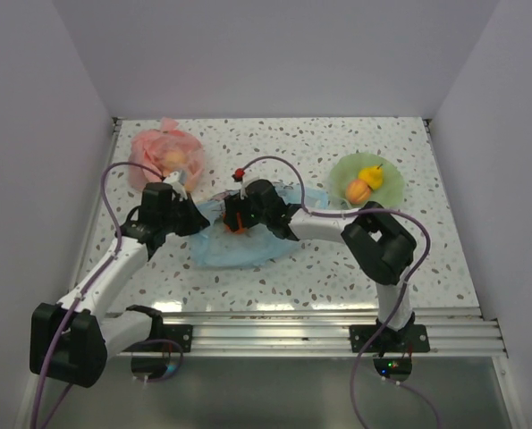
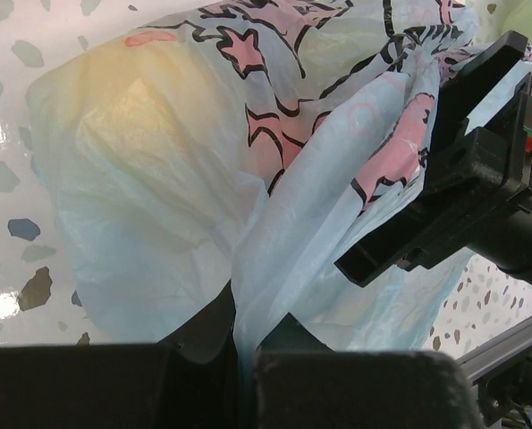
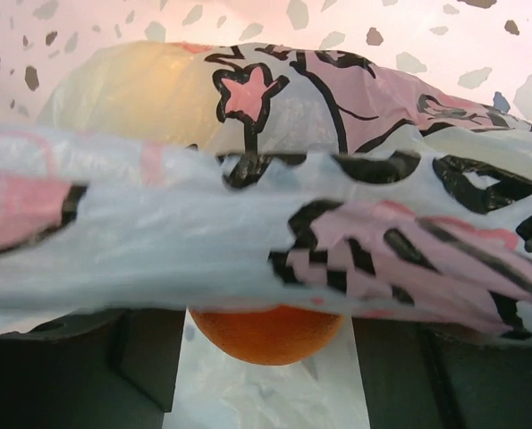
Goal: Untie the knot of the plastic bag and take out the fruit
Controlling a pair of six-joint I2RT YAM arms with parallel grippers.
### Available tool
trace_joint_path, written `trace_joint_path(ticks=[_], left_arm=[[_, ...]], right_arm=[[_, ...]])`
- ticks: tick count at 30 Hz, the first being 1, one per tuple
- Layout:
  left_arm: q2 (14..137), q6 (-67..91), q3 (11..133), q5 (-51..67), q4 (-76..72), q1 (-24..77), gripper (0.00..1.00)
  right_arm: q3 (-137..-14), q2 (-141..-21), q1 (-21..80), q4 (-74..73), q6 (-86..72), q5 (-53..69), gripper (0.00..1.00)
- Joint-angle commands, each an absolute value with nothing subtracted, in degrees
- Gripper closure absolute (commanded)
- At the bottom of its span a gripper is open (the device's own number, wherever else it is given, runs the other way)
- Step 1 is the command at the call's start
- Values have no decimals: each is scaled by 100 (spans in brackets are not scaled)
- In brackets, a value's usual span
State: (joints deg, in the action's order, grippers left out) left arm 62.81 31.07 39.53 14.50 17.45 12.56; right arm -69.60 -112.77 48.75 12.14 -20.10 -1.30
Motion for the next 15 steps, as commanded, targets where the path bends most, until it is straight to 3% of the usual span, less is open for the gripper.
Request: trace_joint_path(ticks=[1,4,5,8,12,15], left_arm=[[6302,3217,4166,1406,1617,1301,99],[6311,3199,4166,1354,1609,1309,99],[6319,3191,4175,1327,1608,1310,99],[6328,3155,4192,1275,1600,1301,99],[6319,3111,4201,1169,1600,1301,99],[6354,3059,4201,1081,1600,1301,99]], right_arm=[[-7163,-11294,4904,1398,-2048,-308,40],[-7005,-11023,4896,1284,-1987,-220,60],[-6866,-10952,4896,1266,-1969,-176,73],[-6637,-10549,4904,1038,-1846,-53,89],[-6399,-9917,4904,704,-1618,184,99],[-6372,-9328,4896,309,-1425,369,100]])
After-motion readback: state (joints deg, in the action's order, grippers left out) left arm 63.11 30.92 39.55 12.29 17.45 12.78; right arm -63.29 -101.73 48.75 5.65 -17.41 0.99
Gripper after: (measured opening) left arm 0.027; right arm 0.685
